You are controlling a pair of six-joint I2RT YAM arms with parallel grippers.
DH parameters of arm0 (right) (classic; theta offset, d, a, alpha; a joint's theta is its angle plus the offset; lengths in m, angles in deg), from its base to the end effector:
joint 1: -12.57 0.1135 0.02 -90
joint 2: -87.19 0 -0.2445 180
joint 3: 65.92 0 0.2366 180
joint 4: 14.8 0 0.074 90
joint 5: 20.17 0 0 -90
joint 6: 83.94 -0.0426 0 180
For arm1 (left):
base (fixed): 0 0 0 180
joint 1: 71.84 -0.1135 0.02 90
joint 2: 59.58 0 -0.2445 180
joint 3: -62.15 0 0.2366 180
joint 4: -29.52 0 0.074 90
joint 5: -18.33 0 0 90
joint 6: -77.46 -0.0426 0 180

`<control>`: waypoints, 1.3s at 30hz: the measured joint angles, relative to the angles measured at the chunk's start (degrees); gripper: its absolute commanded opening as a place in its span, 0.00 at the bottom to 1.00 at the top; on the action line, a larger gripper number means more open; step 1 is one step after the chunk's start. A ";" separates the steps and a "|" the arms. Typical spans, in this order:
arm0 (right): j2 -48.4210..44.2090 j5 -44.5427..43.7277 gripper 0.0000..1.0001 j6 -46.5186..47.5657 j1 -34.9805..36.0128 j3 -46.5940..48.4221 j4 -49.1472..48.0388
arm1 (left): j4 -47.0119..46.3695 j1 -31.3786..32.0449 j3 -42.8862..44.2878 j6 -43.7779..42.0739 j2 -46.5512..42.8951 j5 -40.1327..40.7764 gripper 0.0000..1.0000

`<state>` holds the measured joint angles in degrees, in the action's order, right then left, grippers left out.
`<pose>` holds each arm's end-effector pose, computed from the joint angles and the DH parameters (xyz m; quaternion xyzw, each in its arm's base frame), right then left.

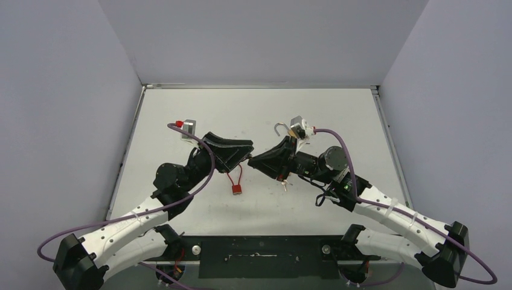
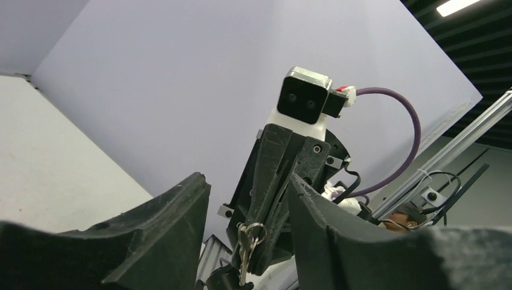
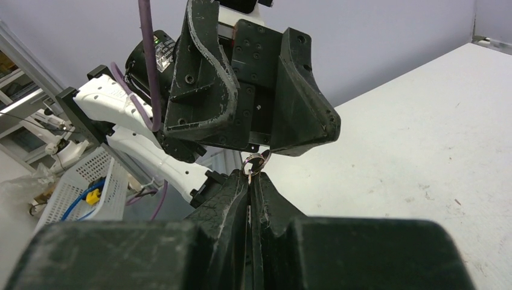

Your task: Unlock with the key

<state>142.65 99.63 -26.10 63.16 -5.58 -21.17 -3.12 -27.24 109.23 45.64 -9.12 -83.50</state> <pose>0.1271 0.1880 0.3567 -0.2944 0.5733 0.6162 0.4527 0.1373 -0.1477 0.3447 0.0288 0.5099 -0.7031 0.4948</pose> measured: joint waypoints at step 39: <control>2.51 -9.62 0.00 -1.95 -0.74 0.74 -0.26 | 13.57 0.33 -5.09 24.11 -5.55 13.07 0.50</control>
<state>145.16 90.01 -28.05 62.42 -4.83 -21.43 10.46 -26.91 104.13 69.74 -14.67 -70.43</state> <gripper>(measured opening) 0.038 0.468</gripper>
